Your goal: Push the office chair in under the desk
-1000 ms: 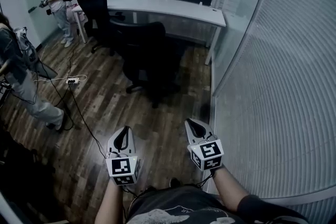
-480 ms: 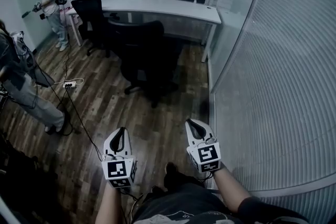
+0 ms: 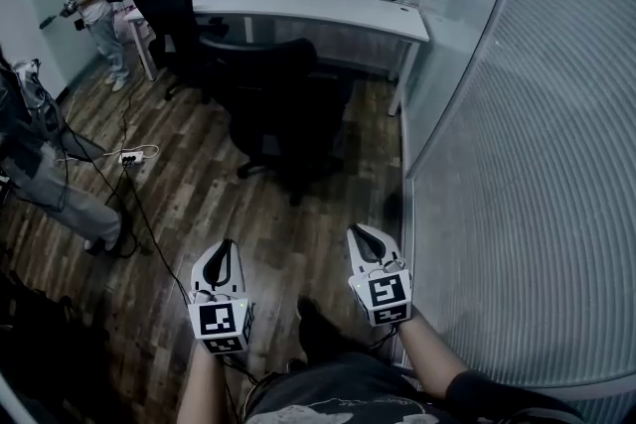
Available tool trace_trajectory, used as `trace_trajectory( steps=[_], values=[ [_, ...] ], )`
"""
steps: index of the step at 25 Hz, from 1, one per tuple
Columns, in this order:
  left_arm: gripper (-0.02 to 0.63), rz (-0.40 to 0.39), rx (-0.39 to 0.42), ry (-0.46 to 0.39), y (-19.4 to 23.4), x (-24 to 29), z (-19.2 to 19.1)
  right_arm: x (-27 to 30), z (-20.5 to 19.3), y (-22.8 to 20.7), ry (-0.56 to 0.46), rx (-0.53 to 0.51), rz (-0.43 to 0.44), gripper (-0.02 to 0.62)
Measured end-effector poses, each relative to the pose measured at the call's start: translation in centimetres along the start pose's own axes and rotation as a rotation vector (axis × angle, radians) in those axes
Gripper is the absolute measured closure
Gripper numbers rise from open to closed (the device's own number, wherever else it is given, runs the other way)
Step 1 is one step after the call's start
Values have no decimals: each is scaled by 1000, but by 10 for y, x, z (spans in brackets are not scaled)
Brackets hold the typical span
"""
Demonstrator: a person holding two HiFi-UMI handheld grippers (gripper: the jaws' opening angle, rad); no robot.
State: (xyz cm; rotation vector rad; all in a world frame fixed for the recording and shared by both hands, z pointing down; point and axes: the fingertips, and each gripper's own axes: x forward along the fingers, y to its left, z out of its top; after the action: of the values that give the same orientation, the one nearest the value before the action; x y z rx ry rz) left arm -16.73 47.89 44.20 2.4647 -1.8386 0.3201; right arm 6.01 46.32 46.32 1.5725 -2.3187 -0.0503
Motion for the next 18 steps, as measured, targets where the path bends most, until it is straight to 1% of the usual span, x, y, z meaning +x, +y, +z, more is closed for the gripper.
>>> trace_trajectory(
  steps=[7,11,15,18],
  values=[
    [580,14,20,0,23,62,15,73,10,-37,-7,13,-8,571],
    [580,41,-1,2,38,96,19,107,13,-55,-5,18,-7,571],
    [580,42,33,21,43,126,19,135,17,-72,-13,16,-2,571],
    [580,33,44,25,42,145,24,150,21,-85,-23,17,2,572]
  ],
)
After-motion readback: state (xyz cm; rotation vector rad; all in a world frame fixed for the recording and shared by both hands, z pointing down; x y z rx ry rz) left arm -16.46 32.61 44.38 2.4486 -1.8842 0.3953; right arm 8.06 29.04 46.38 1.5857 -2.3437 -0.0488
